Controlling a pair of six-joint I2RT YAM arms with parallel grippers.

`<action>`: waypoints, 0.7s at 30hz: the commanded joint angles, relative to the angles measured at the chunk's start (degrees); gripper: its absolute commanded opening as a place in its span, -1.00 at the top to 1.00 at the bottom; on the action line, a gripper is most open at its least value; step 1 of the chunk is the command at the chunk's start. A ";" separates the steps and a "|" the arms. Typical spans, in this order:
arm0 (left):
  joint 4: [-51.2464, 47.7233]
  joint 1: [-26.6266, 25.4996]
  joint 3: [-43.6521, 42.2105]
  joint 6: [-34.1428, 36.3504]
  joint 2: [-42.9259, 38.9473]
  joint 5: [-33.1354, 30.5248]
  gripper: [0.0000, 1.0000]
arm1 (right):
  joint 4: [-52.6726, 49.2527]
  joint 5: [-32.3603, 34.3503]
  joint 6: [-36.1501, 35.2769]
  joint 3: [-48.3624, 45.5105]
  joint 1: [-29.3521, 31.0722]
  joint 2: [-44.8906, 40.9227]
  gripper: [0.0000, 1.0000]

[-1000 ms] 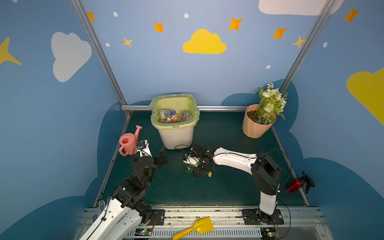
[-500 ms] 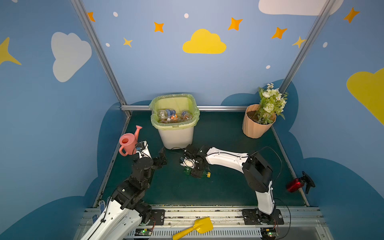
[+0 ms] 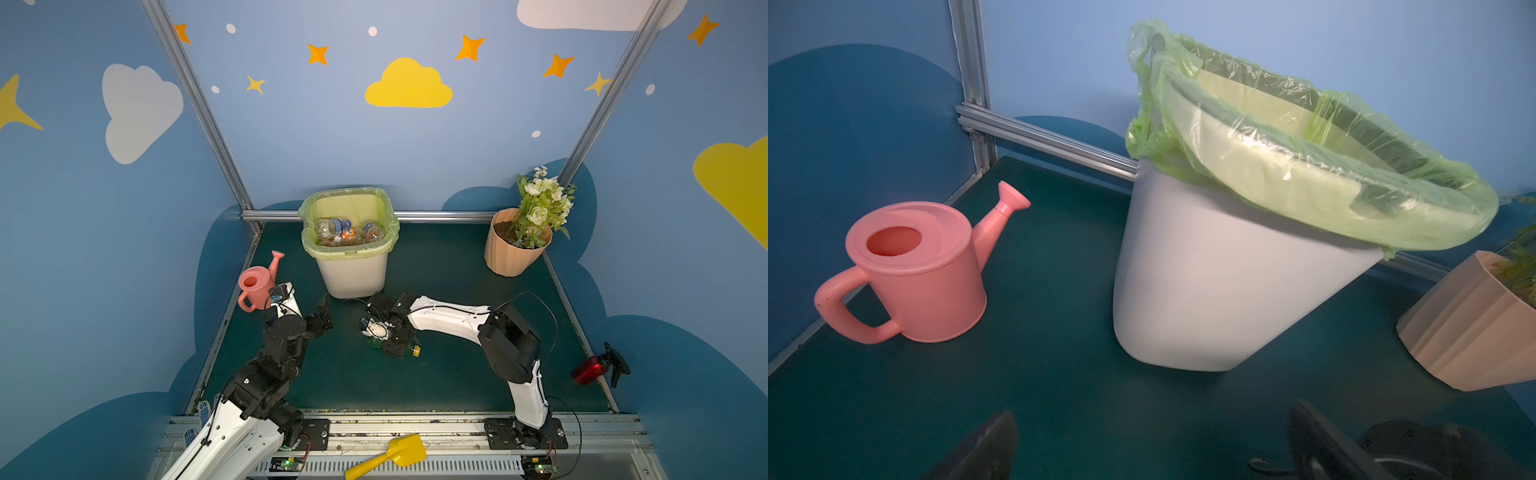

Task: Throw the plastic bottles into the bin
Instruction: 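Lift the green bottle with the right gripper and carry it over the bin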

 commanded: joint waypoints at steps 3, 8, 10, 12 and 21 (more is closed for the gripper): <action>-1.28 -0.04 -1.06 -0.60 -0.48 -0.68 -1.00 | 2.47 0.94 1.41 -0.89 0.04 -6.27 -0.04; -1.72 0.03 -1.95 -1.54 -2.28 -2.66 -1.00 | 8.10 -1.46 2.67 -4.94 -0.83 -14.10 -0.09; -1.73 -0.18 -2.50 -1.56 -3.32 -3.21 -1.00 | 11.25 -2.27 2.99 -7.07 -1.40 -18.24 -0.09; -2.20 -0.07 -2.80 -1.43 -3.56 -3.62 -1.00 | 14.26 -2.99 3.39 -8.93 -2.13 -22.44 -0.08; -1.85 -0.07 -3.69 -1.84 -1.13 -3.28 -1.00 | 38.65 -1.03 5.56 -16.35 -7.97 -44.85 -0.11</action>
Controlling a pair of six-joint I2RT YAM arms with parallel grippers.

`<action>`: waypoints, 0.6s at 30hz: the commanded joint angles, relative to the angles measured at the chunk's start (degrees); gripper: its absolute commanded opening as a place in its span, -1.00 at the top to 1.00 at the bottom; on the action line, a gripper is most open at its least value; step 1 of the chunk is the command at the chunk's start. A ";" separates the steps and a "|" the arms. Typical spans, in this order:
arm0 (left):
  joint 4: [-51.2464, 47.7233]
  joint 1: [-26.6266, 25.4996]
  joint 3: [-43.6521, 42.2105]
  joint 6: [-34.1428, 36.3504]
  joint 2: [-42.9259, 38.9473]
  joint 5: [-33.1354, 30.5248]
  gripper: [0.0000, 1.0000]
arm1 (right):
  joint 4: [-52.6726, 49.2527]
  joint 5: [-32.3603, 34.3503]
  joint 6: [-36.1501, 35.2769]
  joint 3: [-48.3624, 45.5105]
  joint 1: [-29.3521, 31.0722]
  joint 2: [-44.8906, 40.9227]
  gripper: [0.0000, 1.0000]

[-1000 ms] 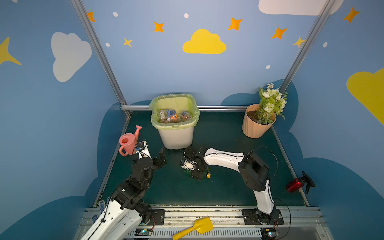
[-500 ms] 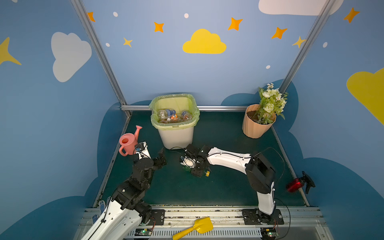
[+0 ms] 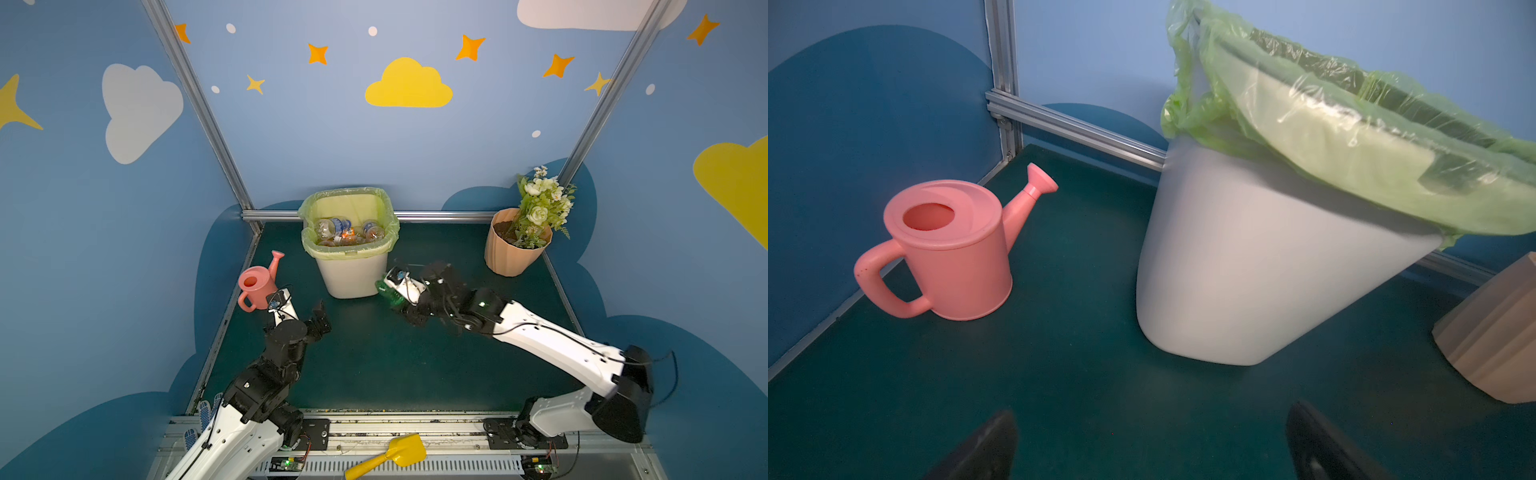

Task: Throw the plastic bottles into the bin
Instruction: 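Lift the green bottle with the right gripper and carry it over the bin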

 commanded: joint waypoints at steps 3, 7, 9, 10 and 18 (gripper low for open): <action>1.06 -0.04 -0.72 -0.21 1.34 -0.22 -1.00 | 19.41 -0.63 0.89 1.32 -4.01 -7.97 -0.13; 1.44 -0.05 -0.72 -0.55 1.99 0.05 -1.00 | 28.81 -2.19 1.26 5.26 -6.02 -8.08 -0.16; 1.43 -0.07 -0.72 -0.74 1.93 0.38 -1.00 | 33.26 -4.15 2.49 7.44 -6.58 -6.78 -0.17; 1.33 0.02 -0.72 -0.74 1.92 0.44 -1.00 | 35.38 -5.01 3.31 8.73 -6.77 -5.86 -0.17; -0.04 -0.07 -1.14 -1.26 0.23 0.31 -1.00 | 45.44 -9.32 10.65 20.94 -7.86 8.21 -0.20</action>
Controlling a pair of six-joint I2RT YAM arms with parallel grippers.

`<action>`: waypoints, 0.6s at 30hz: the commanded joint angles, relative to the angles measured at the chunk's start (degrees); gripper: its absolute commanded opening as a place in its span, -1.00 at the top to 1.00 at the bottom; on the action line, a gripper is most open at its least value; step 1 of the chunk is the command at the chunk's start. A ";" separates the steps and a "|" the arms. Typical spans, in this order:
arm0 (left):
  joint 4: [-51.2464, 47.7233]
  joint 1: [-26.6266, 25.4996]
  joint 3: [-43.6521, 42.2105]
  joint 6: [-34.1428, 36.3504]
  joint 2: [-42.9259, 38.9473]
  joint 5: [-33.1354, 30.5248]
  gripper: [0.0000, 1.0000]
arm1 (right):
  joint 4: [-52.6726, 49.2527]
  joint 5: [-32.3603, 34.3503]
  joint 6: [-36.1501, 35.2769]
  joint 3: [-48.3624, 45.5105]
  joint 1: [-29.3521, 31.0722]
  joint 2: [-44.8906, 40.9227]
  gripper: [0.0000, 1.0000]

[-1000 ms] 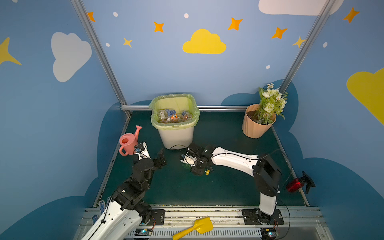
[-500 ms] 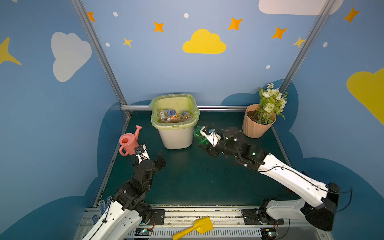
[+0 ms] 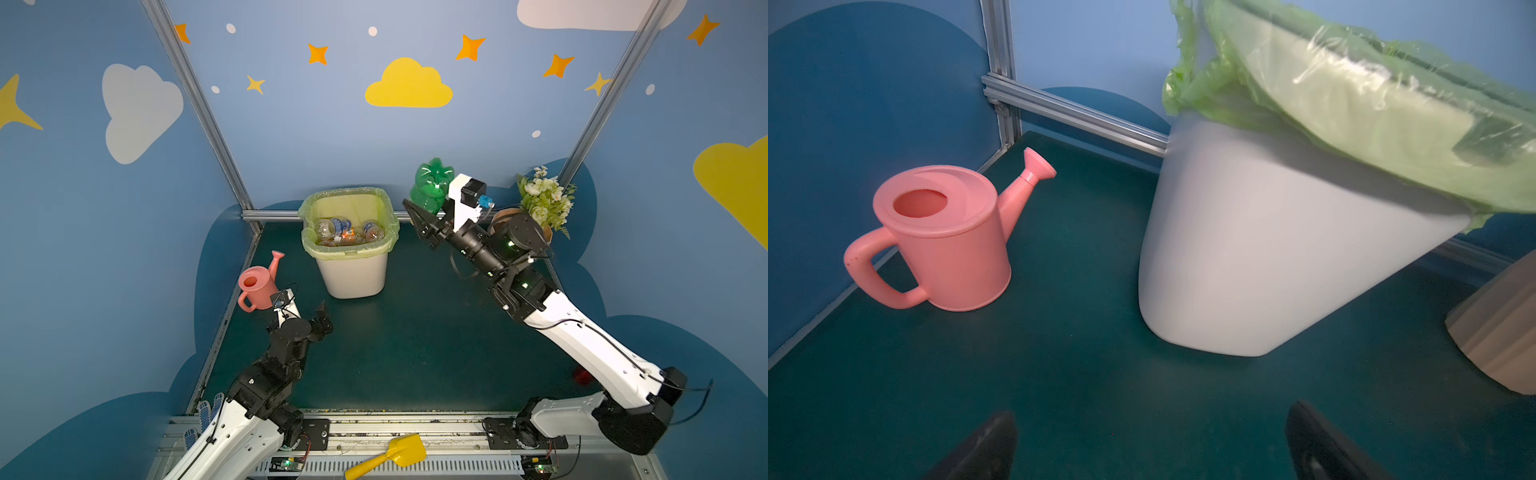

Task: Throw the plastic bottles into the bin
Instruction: 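Lift the green bottle with the right gripper and carry it over the bin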

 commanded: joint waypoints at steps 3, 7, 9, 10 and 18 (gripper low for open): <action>-0.28 -0.08 -0.85 -0.65 -0.78 0.19 -1.00 | 2.45 -4.22 7.90 11.14 -0.99 15.68 -0.25; -0.53 -0.07 -0.46 -0.40 -0.45 0.41 -1.00 | -8.28 -8.32 10.58 26.27 -2.80 30.92 -0.58; -1.17 -0.06 -0.24 -0.30 -0.65 0.34 -1.00 | -13.78 -10.42 11.53 32.32 -3.91 34.96 -0.73; -1.73 -0.09 -0.17 -0.30 -0.97 0.29 -1.00 | -15.13 -11.01 11.69 34.04 -4.32 35.10 -0.75; -2.55 -0.06 -1.31 -1.00 -3.85 -0.24 -1.00 | -13.70 -7.24 5.67 27.49 -4.75 20.82 -0.93</action>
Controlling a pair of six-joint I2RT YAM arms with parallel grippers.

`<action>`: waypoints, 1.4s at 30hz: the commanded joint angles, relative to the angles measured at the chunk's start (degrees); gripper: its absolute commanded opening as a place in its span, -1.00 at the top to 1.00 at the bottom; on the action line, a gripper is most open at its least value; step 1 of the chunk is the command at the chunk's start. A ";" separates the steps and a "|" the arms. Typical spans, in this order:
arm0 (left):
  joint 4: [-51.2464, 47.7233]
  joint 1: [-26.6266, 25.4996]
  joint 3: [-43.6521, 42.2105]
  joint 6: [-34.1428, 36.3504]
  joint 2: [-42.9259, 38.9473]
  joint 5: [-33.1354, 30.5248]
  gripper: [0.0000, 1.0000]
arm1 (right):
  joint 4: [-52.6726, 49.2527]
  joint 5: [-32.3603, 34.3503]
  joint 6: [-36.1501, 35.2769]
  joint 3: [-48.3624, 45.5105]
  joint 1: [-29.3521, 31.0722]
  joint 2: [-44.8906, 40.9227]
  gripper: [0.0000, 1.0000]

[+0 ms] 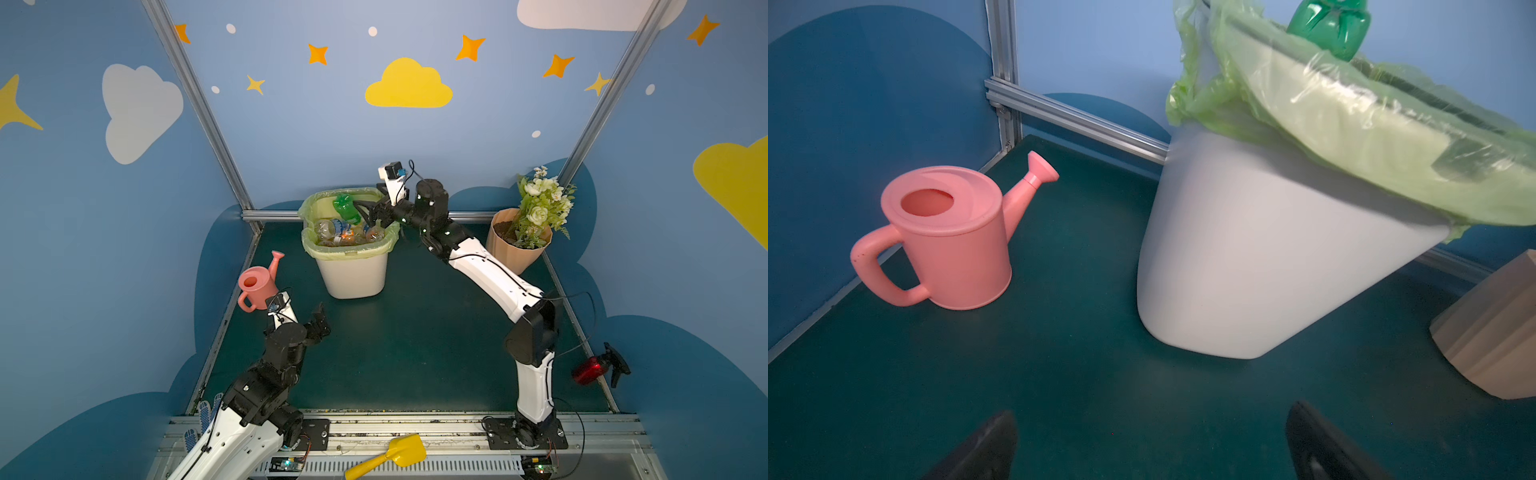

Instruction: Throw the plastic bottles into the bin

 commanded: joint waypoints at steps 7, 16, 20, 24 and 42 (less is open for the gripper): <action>-0.61 -0.06 -1.08 -0.69 0.41 -0.17 -1.00 | 6.93 7.88 -8.99 -22.72 -0.91 -26.47 -0.93; 0.81 -0.06 -1.80 0.24 -0.26 -2.90 -1.00 | 10.89 17.99 -13.45 -55.73 -8.75 -43.47 -0.94; 1.46 -0.06 -3.03 1.58 -1.79 -5.53 -1.00 | 12.65 23.64 -14.02 -68.73 -15.86 -49.30 -0.94; 5.92 -0.06 -5.11 5.66 -2.83 -9.46 -1.00 | 17.77 31.14 -12.02 -78.71 -24.83 -50.75 -0.94; 24.65 6.57 -6.21 10.48 12.95 -13.23 -1.00 | 53.89 9.92 -1.03 -98.96 -41.88 -25.48 -0.94</action>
